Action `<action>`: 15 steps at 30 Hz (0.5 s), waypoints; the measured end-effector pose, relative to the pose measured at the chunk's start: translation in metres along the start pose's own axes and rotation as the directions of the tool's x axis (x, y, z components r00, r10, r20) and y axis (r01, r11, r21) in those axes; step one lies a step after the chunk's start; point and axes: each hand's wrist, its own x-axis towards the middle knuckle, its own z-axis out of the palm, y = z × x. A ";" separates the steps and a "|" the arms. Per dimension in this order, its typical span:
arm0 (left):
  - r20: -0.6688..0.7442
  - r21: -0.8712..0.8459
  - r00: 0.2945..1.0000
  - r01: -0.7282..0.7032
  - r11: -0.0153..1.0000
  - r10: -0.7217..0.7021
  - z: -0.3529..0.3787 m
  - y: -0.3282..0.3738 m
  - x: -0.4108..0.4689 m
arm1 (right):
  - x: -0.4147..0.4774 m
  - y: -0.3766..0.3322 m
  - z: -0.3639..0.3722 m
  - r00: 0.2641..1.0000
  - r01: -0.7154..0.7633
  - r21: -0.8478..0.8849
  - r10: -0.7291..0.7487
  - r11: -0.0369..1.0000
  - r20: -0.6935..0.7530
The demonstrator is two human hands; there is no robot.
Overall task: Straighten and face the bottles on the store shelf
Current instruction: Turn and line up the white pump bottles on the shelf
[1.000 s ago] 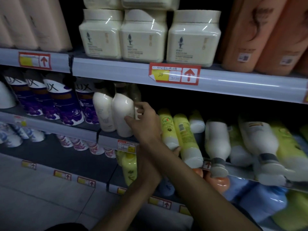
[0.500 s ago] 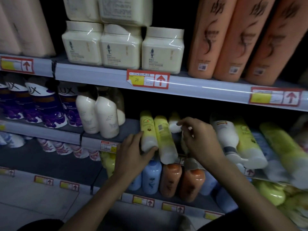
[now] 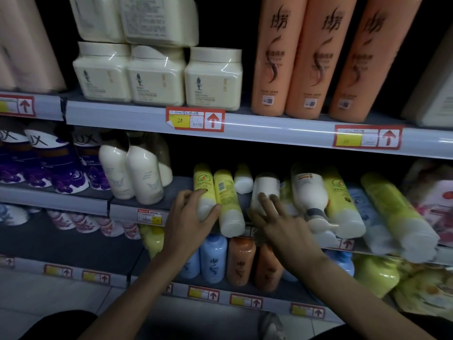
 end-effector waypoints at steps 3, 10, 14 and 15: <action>-0.009 -0.001 0.999 0.036 0.999 -0.036 0.002 0.004 0.001 | 0.006 0.002 0.010 0.999 -0.010 0.012 0.011 1.000 -0.052; 0.004 0.009 0.999 0.046 0.999 -0.047 0.003 0.003 -0.001 | 0.000 0.008 0.032 0.974 0.057 -0.001 -0.055 0.998 -0.218; 0.010 0.002 0.999 0.051 0.999 -0.051 0.003 0.003 -0.001 | -0.003 0.004 0.029 0.956 -0.022 0.220 0.085 0.975 -0.280; 0.011 -0.003 0.998 0.057 0.998 -0.057 0.003 0.003 -0.001 | -0.004 0.004 0.028 0.940 -0.018 0.279 0.112 0.960 -0.323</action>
